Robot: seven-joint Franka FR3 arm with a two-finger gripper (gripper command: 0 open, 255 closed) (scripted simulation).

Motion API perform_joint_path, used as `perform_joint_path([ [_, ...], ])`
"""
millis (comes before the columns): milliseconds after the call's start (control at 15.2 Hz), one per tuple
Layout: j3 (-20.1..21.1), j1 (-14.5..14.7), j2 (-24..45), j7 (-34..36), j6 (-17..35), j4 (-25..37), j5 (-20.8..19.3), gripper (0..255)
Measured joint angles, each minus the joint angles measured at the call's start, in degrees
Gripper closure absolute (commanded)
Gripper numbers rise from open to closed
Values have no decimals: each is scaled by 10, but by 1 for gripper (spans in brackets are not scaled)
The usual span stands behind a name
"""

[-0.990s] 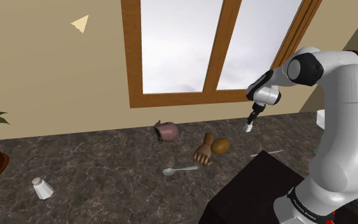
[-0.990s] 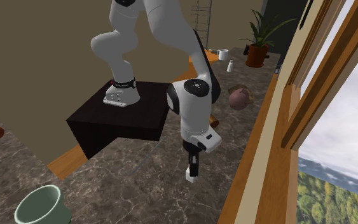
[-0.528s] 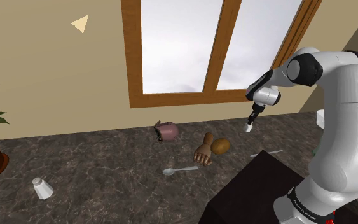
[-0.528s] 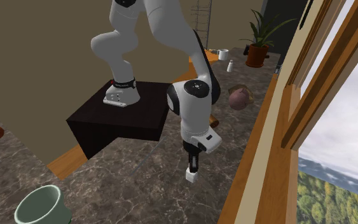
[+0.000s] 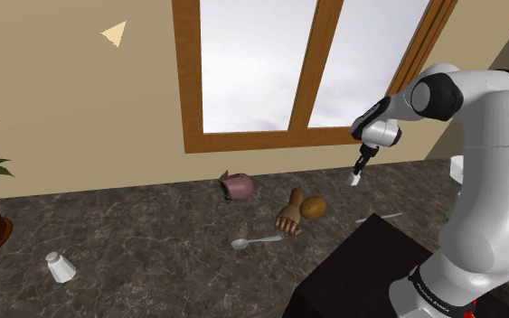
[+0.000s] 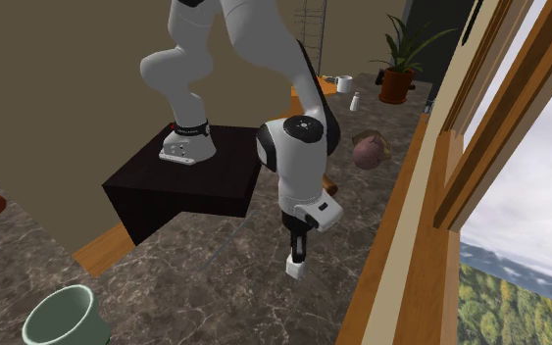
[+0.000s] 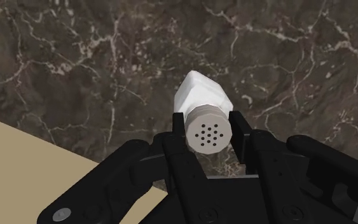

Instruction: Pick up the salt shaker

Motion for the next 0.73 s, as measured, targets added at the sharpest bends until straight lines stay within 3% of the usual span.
perform_joint_path([
  [726, -29, 22, -66, 24, -56, -8, -36, 255],
])
